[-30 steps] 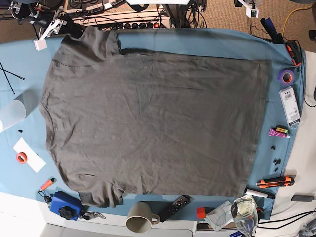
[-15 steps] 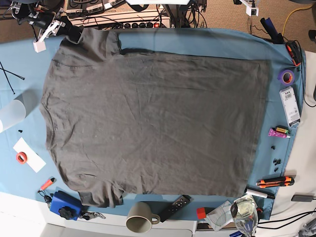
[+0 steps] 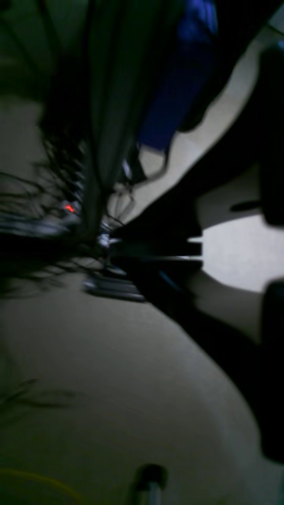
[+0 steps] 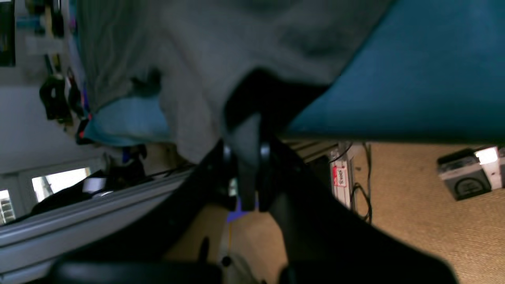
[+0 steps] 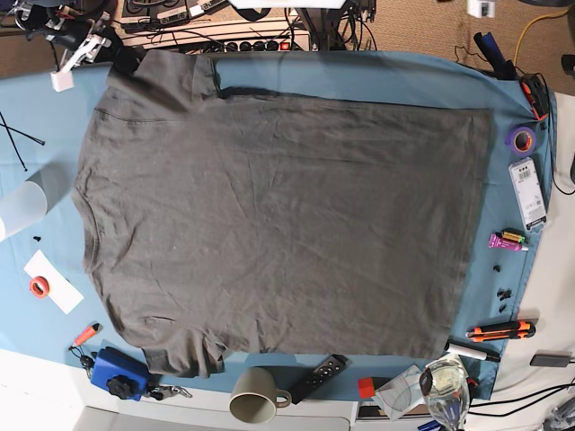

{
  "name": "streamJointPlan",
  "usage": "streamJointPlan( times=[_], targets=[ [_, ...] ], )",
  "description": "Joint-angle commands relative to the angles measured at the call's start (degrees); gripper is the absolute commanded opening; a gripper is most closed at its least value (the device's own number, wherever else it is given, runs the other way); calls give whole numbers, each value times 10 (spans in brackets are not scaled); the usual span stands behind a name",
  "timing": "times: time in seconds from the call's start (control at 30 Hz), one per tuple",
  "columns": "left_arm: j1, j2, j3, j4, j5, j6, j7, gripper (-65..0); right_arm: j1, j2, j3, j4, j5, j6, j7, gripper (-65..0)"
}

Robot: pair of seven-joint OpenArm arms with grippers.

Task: Fold the T-shirt properly
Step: 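Move the left gripper to the other shoulder and grasp it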

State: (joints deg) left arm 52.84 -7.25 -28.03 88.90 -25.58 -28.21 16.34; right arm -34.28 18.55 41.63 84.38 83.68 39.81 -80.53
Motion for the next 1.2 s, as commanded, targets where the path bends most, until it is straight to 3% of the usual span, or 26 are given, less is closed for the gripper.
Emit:
streamJointPlan(
  times=[0.0,0.1,0.33,0.73,0.83,0.93,1.0,1.17],
  targets=[
    [23,-2,-14,36,-20,-11,5,-650,-4,10,10,8,13,2,5,-650],
    [54,-2,-38,116,-58,-16,39,-650,-20,10,13,27,13,2,5,-650],
    [75,-2,-70,238,-79,-16,42,-650,-70,9,13,146,13,2,5,-650],
    [57,-6,-70,385,-87,-7,43,-628,-70,-67,13,172,13,2,5,-650],
    [27,-6,-70,391,-85,35,43,-567,-70,-68,13,172,13,2,5,-650],
    [-9,-6,-70,385,-60,85,48,-419,-70,-68,13,172,13,2,5,-650],
    [-35,-6,-70,377,-41,106,58,-354,-70,-68,13,172,13,2,5,-650],
    [-87,-6,-70,347,-36,129,112,-349,-70,-68,13,172,13,2,5,-650]
  ],
)
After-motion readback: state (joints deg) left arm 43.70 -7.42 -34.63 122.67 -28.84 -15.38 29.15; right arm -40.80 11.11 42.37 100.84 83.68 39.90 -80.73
